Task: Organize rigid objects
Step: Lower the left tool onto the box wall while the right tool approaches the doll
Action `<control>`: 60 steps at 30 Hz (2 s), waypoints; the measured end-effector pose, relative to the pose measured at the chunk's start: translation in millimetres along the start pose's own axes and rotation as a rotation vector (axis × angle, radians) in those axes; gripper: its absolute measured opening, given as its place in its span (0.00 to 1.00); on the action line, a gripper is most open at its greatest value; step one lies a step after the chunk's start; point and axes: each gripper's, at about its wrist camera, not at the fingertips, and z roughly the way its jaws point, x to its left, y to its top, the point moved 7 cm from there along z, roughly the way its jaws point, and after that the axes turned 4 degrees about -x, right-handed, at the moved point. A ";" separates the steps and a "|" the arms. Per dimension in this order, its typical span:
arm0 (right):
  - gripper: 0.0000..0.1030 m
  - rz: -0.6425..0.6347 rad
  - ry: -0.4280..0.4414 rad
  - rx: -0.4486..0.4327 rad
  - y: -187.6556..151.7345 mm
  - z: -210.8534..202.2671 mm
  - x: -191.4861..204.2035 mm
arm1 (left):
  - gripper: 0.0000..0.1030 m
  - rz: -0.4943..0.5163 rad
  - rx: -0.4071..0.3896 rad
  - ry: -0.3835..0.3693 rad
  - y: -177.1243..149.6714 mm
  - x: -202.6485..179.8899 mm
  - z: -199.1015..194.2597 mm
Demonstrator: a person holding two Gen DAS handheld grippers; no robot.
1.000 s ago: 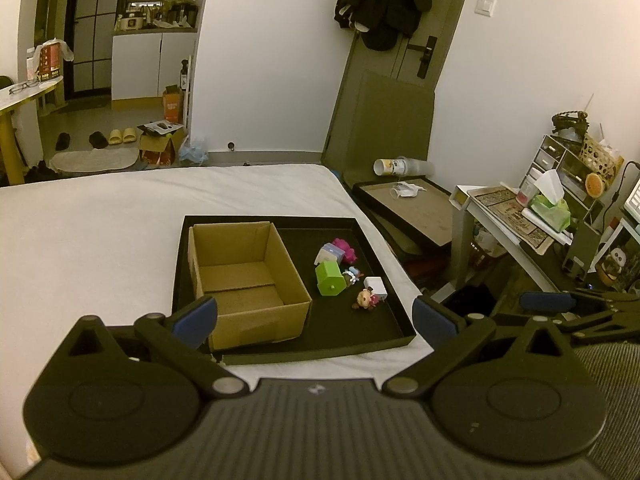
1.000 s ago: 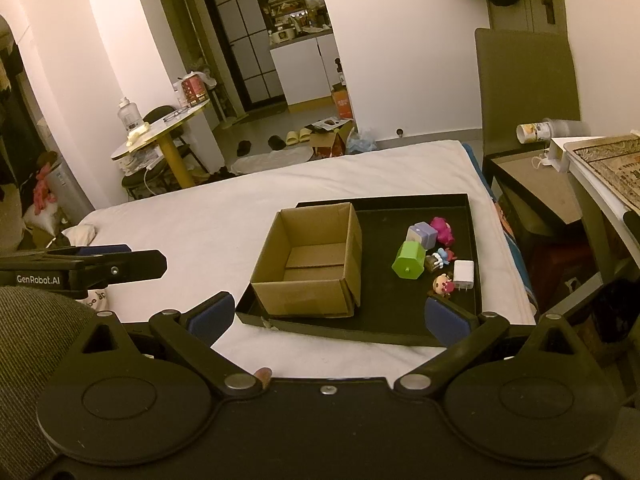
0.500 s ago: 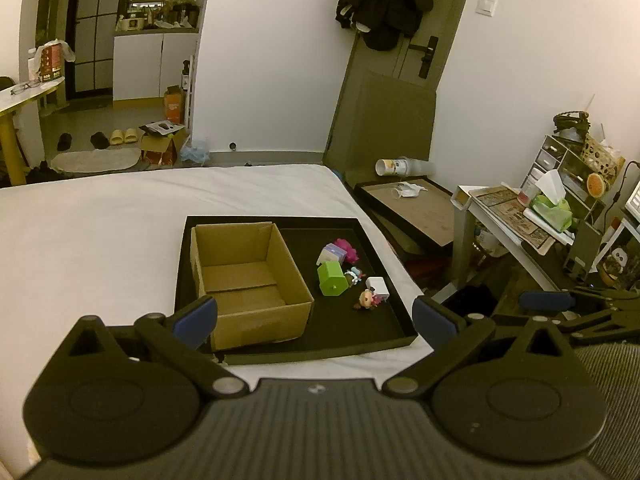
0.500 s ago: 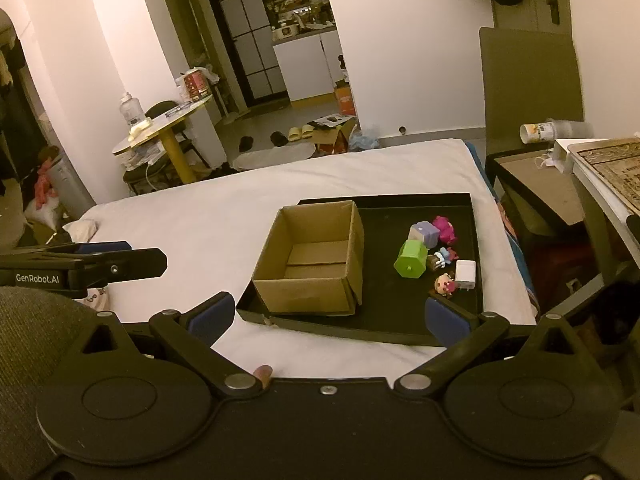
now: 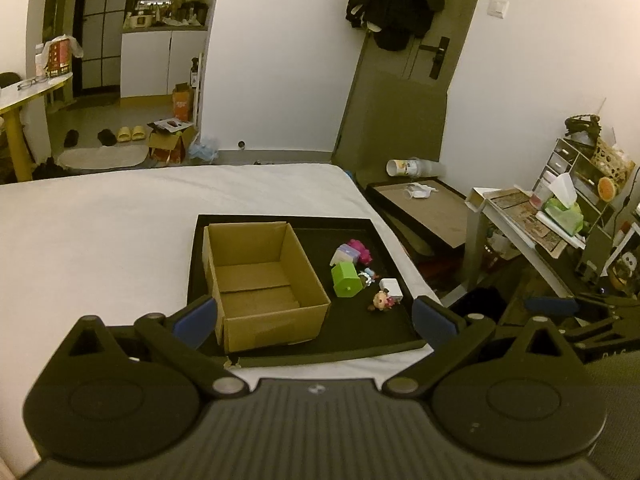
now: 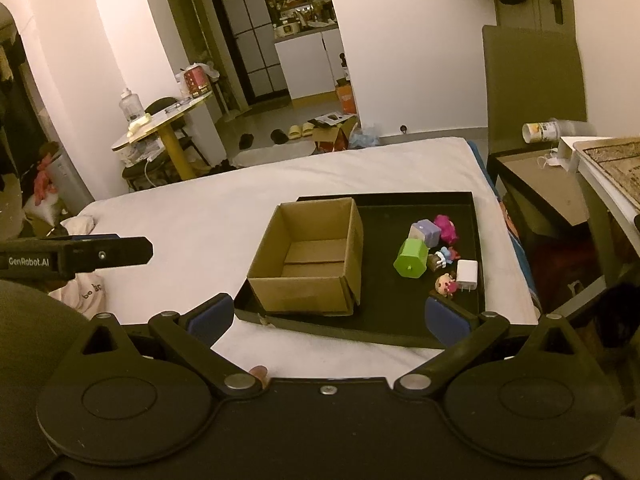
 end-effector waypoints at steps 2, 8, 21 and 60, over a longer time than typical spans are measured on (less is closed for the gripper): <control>1.00 -0.001 -0.014 0.008 -1.8 5.0 -1.3 | 1.00 -0.001 0.006 -0.002 -0.4 2.5 4.3; 1.00 0.005 -0.038 0.038 -4.3 16.7 -11.1 | 1.00 0.013 0.019 -0.009 -2.0 5.2 20.7; 1.00 0.009 -0.046 0.063 -1.1 46.1 -25.0 | 1.00 0.006 0.078 -0.008 -4.8 23.5 56.1; 0.91 0.045 -0.126 0.170 -9.5 145.1 -91.3 | 0.90 -0.092 0.235 0.100 -20.8 84.3 170.7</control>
